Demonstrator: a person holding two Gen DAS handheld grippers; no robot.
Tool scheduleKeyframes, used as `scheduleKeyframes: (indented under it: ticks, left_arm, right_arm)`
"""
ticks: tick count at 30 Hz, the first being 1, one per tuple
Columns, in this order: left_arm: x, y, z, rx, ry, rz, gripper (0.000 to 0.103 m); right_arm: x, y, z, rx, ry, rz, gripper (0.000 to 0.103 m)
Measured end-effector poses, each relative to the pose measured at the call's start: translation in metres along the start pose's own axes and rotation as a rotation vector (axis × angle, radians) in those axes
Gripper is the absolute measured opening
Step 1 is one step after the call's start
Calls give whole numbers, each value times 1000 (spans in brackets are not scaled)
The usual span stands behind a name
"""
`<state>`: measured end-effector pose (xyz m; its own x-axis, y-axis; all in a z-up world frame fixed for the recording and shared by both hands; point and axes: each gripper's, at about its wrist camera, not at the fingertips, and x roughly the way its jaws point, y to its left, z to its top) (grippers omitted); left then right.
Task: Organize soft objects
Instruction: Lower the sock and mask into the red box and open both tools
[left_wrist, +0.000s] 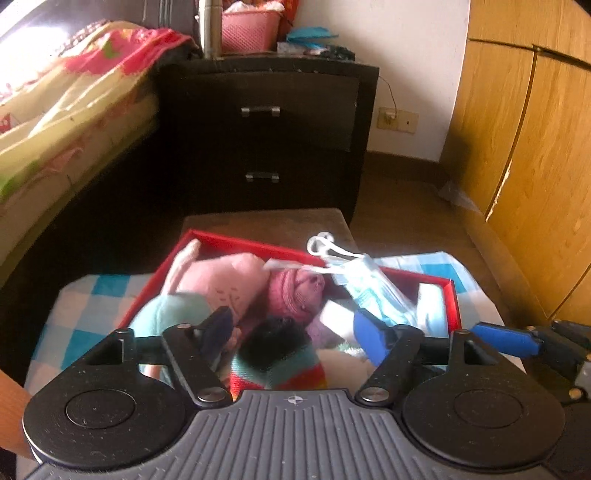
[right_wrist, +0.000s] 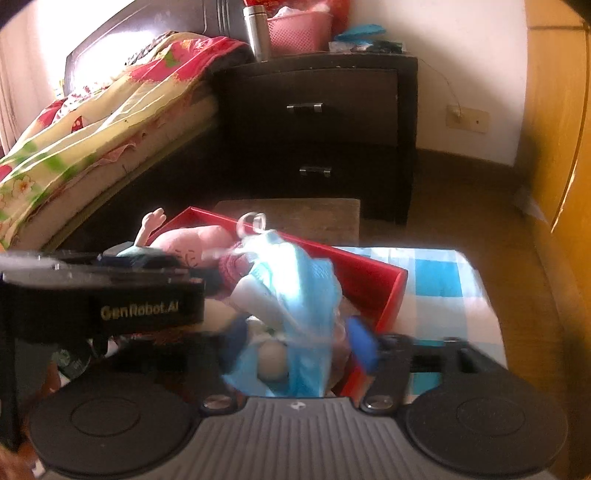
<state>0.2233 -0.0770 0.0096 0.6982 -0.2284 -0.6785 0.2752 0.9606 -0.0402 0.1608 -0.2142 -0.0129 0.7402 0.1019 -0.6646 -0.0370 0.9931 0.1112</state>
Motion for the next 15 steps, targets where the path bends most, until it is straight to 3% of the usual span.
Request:
scheduleKeyframes:
  ticks: [15]
  left_arm:
    - [-47,5,-9,2,-21,68,81]
  right_arm:
    - [-29,4,-14,-6,-4,25,51]
